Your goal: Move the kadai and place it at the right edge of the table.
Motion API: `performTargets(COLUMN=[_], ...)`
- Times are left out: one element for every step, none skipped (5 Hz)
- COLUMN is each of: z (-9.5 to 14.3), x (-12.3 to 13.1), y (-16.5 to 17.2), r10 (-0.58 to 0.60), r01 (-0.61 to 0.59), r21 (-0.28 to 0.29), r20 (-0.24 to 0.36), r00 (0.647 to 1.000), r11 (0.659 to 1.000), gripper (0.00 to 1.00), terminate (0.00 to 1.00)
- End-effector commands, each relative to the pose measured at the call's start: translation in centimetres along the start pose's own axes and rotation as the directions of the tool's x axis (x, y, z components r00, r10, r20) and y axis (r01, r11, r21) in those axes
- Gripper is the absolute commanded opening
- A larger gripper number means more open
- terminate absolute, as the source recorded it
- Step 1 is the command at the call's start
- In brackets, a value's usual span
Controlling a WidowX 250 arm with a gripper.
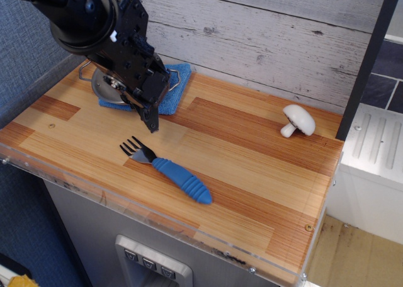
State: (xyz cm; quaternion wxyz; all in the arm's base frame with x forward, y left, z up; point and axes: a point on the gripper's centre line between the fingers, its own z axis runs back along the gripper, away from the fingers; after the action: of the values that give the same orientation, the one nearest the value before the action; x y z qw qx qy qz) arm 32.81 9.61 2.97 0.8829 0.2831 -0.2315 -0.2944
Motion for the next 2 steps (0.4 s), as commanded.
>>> performTargets(z=[3.7, 5.8], x=[2.6, 4.6], y=[4.0, 3.6], r10=[0.037, 0.029], r01=[-0.046, -0.045], r21=[0.100, 0.092], r20=[0.097, 0.167], r00=[0.995, 0.985], r11=[0.994, 0.995], gripper=[0.00, 0.00], terminate=[0.00, 0.00])
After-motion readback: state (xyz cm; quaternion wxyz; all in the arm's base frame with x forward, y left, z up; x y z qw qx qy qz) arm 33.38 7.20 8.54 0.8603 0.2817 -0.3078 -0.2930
